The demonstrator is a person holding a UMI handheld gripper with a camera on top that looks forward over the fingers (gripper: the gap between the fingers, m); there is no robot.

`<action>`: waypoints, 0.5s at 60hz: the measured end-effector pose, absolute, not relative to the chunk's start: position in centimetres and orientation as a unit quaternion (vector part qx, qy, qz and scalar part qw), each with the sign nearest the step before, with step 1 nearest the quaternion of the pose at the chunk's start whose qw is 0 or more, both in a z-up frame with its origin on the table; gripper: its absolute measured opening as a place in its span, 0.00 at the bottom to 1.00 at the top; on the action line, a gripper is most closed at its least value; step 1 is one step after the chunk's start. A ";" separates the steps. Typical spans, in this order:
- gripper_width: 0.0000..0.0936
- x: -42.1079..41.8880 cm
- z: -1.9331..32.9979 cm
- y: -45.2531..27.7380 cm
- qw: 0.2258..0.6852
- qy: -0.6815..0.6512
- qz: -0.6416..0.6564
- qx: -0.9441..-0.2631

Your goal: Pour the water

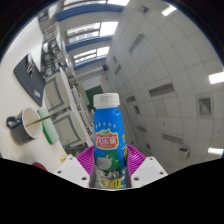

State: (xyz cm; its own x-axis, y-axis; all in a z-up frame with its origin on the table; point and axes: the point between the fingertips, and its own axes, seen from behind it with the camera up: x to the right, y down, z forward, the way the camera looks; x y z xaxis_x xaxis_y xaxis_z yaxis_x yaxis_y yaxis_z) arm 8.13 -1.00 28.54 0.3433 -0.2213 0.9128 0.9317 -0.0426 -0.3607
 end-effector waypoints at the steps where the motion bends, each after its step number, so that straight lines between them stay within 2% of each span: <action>1: 0.43 8.3 27.9 -1.0 0.628 -0.299 -0.442 -0.567; 4: 0.43 8.6 26.3 -1.2 0.669 -0.220 -0.351 -0.618; 5: 0.43 8.8 24.8 -2.4 0.683 -0.183 -0.321 -0.630; 6: 0.43 10.6 25.3 -3.6 0.700 -0.153 -0.288 -0.636; 10: 0.43 10.2 22.1 -3.8 0.710 -0.083 -0.155 -0.682; 14: 0.43 10.4 18.8 -4.6 0.714 -0.011 -0.057 -0.698; 15: 0.43 12.3 19.2 -5.6 0.713 0.002 -0.048 -0.700; 20: 0.43 12.7 15.6 -5.6 0.690 0.017 -0.010 -0.724; 30: 0.43 12.1 13.1 -7.7 0.670 0.008 0.038 -0.742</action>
State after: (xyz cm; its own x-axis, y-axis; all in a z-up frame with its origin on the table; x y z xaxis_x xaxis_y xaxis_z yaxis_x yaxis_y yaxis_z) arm 12.09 -7.70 13.13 0.9969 0.0400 -0.0671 -0.0627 -0.1030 -0.9927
